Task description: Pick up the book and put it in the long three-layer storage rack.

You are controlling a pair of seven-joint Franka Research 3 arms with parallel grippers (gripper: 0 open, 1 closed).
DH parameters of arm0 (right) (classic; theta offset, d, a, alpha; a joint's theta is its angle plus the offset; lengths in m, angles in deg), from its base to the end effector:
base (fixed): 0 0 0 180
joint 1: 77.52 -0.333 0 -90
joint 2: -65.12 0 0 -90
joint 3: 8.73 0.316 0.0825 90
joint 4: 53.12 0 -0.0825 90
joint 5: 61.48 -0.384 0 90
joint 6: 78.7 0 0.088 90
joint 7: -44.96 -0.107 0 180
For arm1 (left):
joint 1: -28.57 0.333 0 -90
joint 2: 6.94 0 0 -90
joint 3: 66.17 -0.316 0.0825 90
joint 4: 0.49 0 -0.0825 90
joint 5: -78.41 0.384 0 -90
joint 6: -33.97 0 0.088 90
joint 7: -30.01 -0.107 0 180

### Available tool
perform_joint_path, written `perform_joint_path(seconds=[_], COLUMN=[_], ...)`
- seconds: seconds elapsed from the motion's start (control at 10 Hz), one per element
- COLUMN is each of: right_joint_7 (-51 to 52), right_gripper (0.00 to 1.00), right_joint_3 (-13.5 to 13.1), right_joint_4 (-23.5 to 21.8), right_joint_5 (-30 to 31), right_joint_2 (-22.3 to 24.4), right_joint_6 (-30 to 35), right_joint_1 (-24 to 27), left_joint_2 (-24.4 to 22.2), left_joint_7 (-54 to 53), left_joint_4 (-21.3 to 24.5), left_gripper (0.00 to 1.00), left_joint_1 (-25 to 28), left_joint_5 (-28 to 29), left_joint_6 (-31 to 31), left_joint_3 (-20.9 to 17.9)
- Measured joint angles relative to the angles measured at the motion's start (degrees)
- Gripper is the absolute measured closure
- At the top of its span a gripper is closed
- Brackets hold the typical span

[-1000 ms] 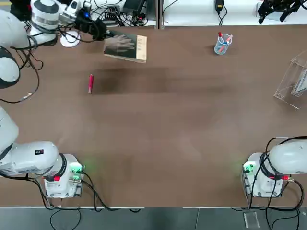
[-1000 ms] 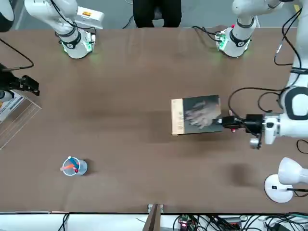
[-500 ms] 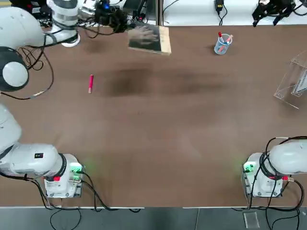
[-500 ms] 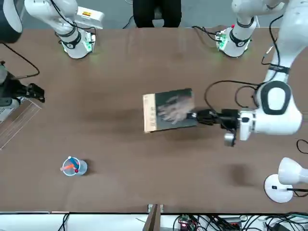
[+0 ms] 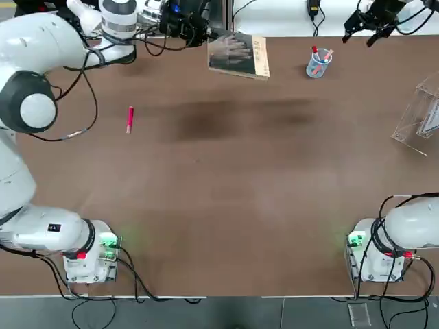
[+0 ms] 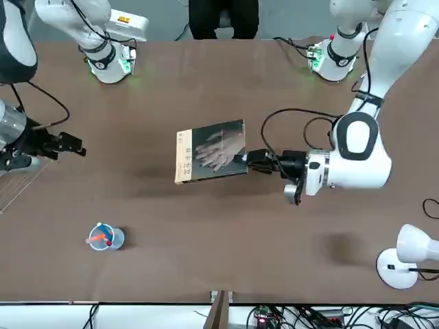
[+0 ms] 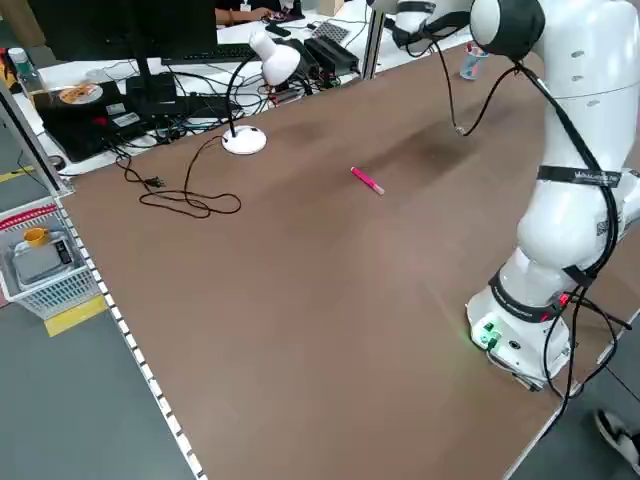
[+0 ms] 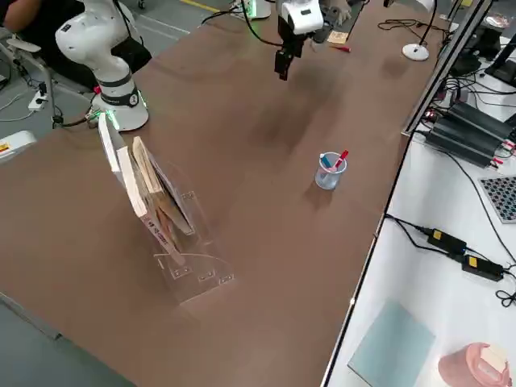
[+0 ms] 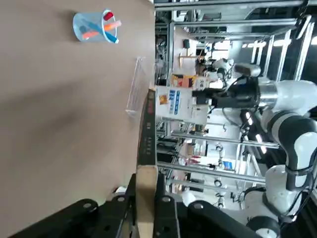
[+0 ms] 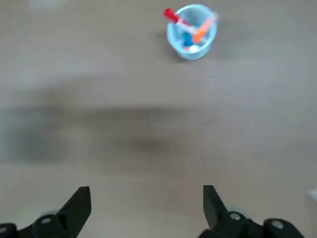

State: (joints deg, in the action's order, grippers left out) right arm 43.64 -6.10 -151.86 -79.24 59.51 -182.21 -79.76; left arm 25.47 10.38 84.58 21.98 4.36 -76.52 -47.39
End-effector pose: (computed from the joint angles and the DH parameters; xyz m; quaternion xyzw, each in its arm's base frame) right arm 0.5886 0.0747 0.5199 -0.9883 0.0066 0.0155 0.1514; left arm 0.6381 -0.3250 0.4074 0.7806 -0.0509 -0.0755 0.6183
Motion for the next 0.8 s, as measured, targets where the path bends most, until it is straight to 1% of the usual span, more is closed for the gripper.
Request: perform_joint_path(seconds=[0.3, 0.5, 0.8], right_joint_7=[1.9, 5.0, 11.5], right_gripper=[0.0, 0.0, 0.0], right_joint_3=[-1.4, -2.7, -5.2], right_joint_4=[-0.6, -2.2, -5.0], right_joint_5=[-10.2, -17.5, -30.5], right_joint_2=[-1.0, -1.3, -2.5], right_joint_6=[0.1, 0.5, 2.8], right_joint_1=[0.0, -0.1, -0.1], left_joint_2=[2.9, 4.6, 6.5], left_joint_7=[-0.1, -0.2, -0.2], left_joint_4=[-2.4, -3.7, -5.7], left_gripper=[0.99, 0.99, 0.99], left_joint_1=[-0.5, -1.1, -2.4], left_joint_5=[-4.2, -7.1, -8.8], left_joint_6=[-0.1, -0.2, -1.6], left_joint_3=[0.0, 0.0, 0.0])
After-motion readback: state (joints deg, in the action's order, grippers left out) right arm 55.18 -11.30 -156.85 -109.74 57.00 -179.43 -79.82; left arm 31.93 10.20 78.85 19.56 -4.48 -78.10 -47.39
